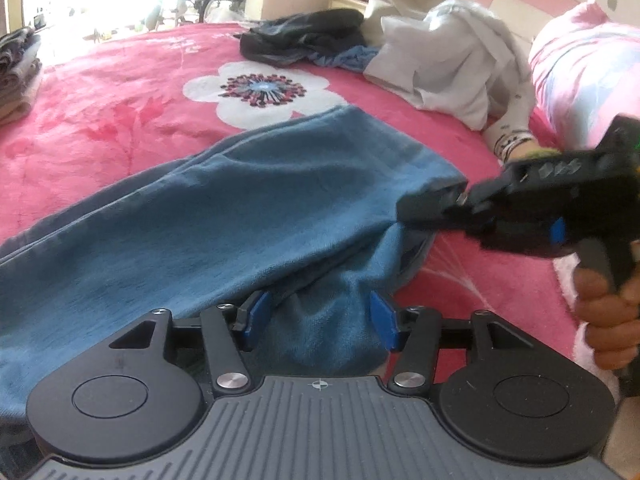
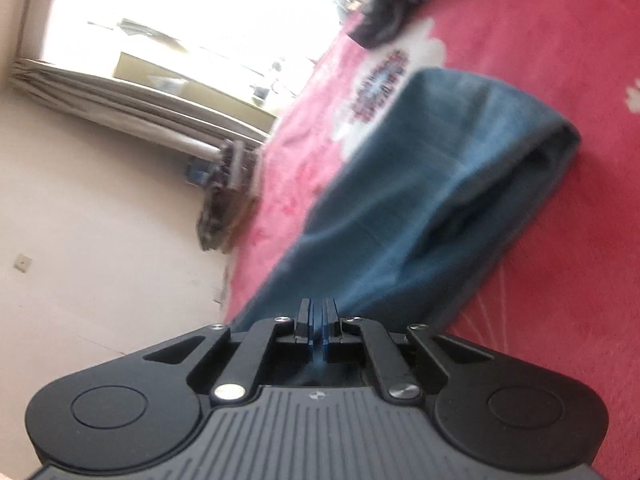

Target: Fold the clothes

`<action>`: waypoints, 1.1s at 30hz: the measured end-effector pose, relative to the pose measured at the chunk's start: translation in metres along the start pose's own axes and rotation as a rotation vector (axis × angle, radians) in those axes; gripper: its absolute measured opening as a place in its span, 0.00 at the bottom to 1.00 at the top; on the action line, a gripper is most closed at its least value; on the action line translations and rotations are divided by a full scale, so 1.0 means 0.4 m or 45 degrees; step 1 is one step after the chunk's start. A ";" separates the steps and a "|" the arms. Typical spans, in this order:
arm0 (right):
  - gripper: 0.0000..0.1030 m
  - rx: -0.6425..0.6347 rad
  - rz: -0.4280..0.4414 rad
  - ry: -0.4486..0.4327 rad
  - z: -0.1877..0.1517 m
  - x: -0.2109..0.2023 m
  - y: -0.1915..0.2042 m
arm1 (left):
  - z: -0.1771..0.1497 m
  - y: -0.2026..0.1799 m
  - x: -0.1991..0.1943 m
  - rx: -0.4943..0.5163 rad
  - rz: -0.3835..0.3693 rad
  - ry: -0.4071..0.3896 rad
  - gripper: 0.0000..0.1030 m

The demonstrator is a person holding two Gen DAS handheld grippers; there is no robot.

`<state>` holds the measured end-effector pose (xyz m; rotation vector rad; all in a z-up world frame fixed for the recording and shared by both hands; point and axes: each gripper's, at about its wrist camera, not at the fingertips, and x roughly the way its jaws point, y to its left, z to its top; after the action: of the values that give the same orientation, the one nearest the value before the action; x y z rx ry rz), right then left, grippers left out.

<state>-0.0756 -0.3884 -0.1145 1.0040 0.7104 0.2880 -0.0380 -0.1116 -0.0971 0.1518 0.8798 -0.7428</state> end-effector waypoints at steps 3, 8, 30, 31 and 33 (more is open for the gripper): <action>0.04 0.006 0.010 -0.024 0.006 -0.005 0.003 | -0.002 -0.013 0.014 0.045 0.033 0.009 0.50; 0.04 0.071 0.055 0.027 0.010 0.000 -0.004 | -0.017 -0.058 0.015 0.206 0.152 -0.003 0.43; 0.31 0.565 -0.061 0.372 -0.009 0.121 -0.079 | -0.079 -0.141 0.004 0.543 0.295 -0.076 0.15; 0.30 0.584 -0.070 0.372 -0.011 0.126 -0.083 | -0.079 -0.139 0.003 0.538 0.294 -0.076 0.15; 0.30 0.620 -0.082 0.371 -0.016 0.133 -0.087 | -0.081 -0.136 0.001 0.528 0.291 -0.075 0.15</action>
<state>-0.0437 -0.3742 -0.1677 1.4131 1.1089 0.2101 -0.0940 -0.1391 -0.1090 0.5859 0.6304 -0.7032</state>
